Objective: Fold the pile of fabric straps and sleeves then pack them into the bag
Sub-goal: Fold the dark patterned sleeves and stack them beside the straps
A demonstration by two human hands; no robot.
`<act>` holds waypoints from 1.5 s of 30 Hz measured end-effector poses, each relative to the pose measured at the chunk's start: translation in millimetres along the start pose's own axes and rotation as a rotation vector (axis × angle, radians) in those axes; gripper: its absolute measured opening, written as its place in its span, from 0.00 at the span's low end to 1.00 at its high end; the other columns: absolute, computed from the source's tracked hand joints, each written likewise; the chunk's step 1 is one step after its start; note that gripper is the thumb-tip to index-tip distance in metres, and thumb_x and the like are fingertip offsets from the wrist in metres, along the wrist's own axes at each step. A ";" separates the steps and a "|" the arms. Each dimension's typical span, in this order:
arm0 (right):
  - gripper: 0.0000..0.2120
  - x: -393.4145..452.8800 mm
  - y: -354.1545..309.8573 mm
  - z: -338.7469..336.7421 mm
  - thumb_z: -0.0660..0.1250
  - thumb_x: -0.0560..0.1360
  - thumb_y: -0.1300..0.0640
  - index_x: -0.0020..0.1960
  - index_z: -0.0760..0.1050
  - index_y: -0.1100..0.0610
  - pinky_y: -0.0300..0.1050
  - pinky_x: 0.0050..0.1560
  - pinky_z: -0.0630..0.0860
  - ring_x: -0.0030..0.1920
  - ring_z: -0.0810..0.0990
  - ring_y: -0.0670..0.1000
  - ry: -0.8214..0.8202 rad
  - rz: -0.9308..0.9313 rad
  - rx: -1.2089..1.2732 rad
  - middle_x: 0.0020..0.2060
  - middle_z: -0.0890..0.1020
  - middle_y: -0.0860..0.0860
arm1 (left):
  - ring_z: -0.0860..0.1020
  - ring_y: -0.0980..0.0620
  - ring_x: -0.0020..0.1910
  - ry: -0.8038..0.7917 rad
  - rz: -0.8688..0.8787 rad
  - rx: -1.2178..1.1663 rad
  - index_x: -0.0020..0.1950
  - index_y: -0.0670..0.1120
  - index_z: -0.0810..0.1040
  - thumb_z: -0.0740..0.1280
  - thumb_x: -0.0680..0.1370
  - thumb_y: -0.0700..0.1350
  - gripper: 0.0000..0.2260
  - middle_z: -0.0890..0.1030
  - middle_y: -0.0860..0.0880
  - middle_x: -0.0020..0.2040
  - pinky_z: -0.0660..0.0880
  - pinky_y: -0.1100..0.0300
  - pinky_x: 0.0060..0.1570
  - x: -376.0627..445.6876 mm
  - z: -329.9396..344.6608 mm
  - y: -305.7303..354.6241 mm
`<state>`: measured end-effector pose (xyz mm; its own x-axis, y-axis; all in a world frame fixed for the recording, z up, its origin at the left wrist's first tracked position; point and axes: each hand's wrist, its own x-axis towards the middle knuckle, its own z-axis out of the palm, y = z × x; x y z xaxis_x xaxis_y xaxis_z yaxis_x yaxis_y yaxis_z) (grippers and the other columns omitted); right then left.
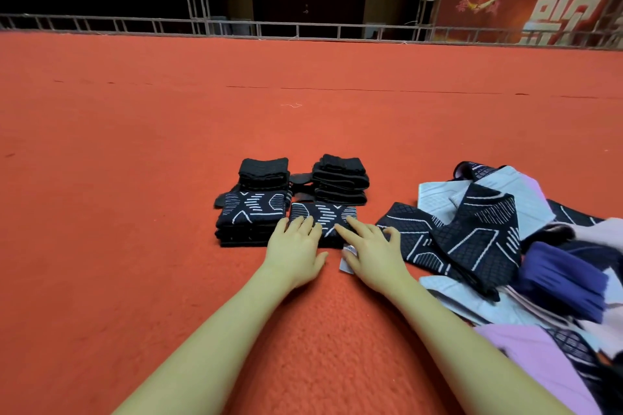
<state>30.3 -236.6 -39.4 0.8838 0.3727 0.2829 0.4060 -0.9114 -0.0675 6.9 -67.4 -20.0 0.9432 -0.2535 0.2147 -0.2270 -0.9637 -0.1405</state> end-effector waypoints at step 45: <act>0.19 -130.3 -32.6 -55.1 0.52 0.75 0.44 0.54 0.79 0.49 0.40 0.49 0.52 0.55 0.73 0.46 0.430 0.076 0.425 0.54 0.79 0.44 | 0.68 0.47 0.60 0.294 -0.340 -0.647 0.51 0.45 0.79 0.61 0.80 0.48 0.10 0.75 0.49 0.60 0.53 0.60 0.46 -128.0 -14.1 46.9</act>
<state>-110.9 -265.1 -21.4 0.7767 0.1242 0.6175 0.4808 -0.7502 -0.4539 -127.9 -81.3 -40.4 0.9040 0.1390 0.4042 -0.1189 -0.8266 0.5500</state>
